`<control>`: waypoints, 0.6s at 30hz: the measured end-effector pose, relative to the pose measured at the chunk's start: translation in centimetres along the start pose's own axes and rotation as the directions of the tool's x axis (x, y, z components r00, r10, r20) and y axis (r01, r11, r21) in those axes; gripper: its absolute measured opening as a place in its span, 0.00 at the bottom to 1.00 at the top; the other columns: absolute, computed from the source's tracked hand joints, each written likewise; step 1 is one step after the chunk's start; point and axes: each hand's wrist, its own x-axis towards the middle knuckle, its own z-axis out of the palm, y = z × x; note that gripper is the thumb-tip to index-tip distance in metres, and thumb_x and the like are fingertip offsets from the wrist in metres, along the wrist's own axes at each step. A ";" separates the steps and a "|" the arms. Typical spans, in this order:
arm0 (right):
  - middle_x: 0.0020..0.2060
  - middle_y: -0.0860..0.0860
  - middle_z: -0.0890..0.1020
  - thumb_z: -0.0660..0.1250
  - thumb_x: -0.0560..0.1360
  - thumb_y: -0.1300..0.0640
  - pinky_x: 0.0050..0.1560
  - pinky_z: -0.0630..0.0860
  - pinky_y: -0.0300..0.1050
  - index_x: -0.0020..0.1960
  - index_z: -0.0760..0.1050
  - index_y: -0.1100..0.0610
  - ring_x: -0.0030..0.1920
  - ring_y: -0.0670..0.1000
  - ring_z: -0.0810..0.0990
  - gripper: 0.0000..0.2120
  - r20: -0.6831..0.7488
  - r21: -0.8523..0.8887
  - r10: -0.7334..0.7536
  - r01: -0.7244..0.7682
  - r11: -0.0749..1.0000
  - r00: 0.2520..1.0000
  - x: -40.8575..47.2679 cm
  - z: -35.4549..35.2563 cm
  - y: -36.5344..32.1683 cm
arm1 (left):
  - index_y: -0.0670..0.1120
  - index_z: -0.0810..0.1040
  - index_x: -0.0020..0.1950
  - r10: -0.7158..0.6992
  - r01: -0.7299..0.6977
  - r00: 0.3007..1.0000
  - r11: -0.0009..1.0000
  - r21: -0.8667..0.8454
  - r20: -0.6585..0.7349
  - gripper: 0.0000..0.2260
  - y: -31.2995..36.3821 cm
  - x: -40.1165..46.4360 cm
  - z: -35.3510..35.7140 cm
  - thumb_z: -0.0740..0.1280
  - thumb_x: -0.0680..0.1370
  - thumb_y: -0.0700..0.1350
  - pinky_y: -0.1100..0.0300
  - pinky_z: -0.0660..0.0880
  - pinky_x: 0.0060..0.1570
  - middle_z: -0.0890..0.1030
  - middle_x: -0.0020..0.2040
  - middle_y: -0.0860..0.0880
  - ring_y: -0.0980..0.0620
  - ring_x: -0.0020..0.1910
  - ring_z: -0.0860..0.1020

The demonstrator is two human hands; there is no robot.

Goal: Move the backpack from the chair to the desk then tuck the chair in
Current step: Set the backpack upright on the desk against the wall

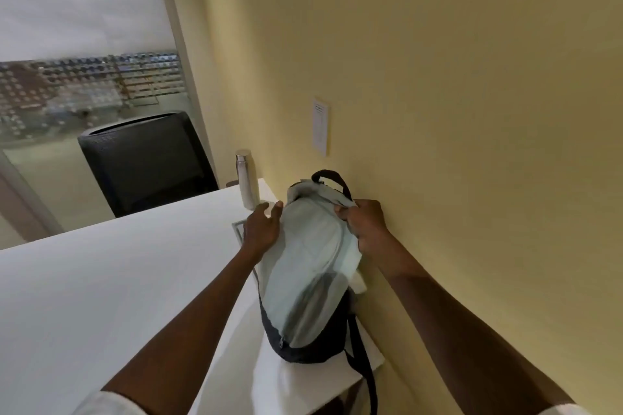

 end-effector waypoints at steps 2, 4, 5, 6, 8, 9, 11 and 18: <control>0.44 0.57 0.85 0.74 0.71 0.57 0.52 0.81 0.58 0.48 0.83 0.60 0.47 0.60 0.84 0.08 -0.042 -0.103 -0.020 0.016 0.995 0.999 0.9 -0.1 1.1 | 0.44 0.68 0.74 -0.036 0.033 0.995 0.999 0.039 0.089 0.27 -1.7 0.8 1.6 0.55 0.82 0.61 0.47 0.66 0.68 0.72 0.72 0.42 0.40 0.70 0.70; 0.42 0.56 0.85 0.72 0.72 0.55 0.48 0.82 0.56 0.47 0.83 0.60 0.45 0.59 0.84 0.09 -0.092 -0.253 -0.120 0.094 0.963 0.988 1.2 0.0 1.4 | 0.44 0.66 0.74 -0.097 0.082 0.978 0.993 0.086 0.187 0.28 -3.5 1.0 3.0 0.56 0.81 0.61 0.46 0.68 0.68 0.72 0.71 0.42 0.39 0.68 0.71; 0.44 0.57 0.85 0.71 0.73 0.54 0.48 0.81 0.54 0.49 0.82 0.61 0.46 0.59 0.84 0.10 -0.108 -0.341 -0.189 0.142 0.929 0.976 1.2 -0.1 1.5 | 0.45 0.63 0.76 -0.142 0.123 0.961 0.988 0.093 0.236 0.28 -4.1 1.1 3.6 0.56 0.81 0.60 0.45 0.68 0.68 0.71 0.72 0.42 0.38 0.68 0.70; 0.47 0.57 0.85 0.70 0.74 0.54 0.50 0.80 0.54 0.52 0.80 0.62 0.48 0.59 0.83 0.12 -0.122 -0.418 -0.247 0.176 0.891 0.961 1.1 -0.3 1.7 | 0.45 0.59 0.78 -0.194 0.175 0.939 0.981 0.088 0.283 0.29 -4.6 1.0 4.2 0.57 0.82 0.59 0.43 0.69 0.66 0.69 0.73 0.41 0.37 0.69 0.70; 0.52 0.59 0.83 0.67 0.76 0.52 0.53 0.78 0.53 0.60 0.76 0.63 0.53 0.61 0.81 0.17 -0.144 -0.517 -0.322 0.206 0.831 0.936 0.4 -0.6 2.3 | 0.48 0.55 0.79 -0.257 0.255 0.913 0.966 0.049 0.316 0.28 -5.5 0.9 5.0 0.58 0.82 0.55 0.40 0.77 0.55 0.68 0.73 0.40 0.34 0.67 0.70; 0.53 0.59 0.82 0.67 0.76 0.50 0.53 0.78 0.53 0.62 0.73 0.62 0.54 0.61 0.81 0.20 -0.152 -0.564 -0.368 0.225 0.794 0.917 -0.1 -0.6 2.7 | 0.49 0.56 0.78 -0.265 0.266 0.917 0.963 0.039 0.298 0.26 -5.9 0.9 5.2 0.59 0.82 0.52 0.41 0.80 0.48 0.69 0.71 0.40 0.33 0.64 0.72; 0.55 0.57 0.81 0.68 0.75 0.47 0.51 0.78 0.50 0.67 0.68 0.60 0.54 0.59 0.80 0.27 -0.143 -0.635 -0.478 0.290 0.716 0.866 -1.6 -0.5 3.5 | 0.47 0.63 0.75 -0.230 0.219 0.942 0.973 0.073 0.244 0.22 -6.8 1.0 5.1 0.61 0.81 0.48 0.42 0.81 0.47 0.72 0.68 0.39 0.35 0.61 0.74; 0.55 0.59 0.75 0.68 0.67 0.62 0.46 0.81 0.47 0.70 0.64 0.62 0.48 0.55 0.77 0.33 0.018 -0.851 -0.732 0.395 0.346 0.681 -2.0 -0.7 5.4 | 0.45 0.79 0.52 -0.026 0.010 0.997 0.977 0.213 0.071 0.08 -8.3 0.9 4.5 0.70 0.77 0.47 0.57 0.70 0.45 0.82 0.51 0.45 0.46 0.49 0.78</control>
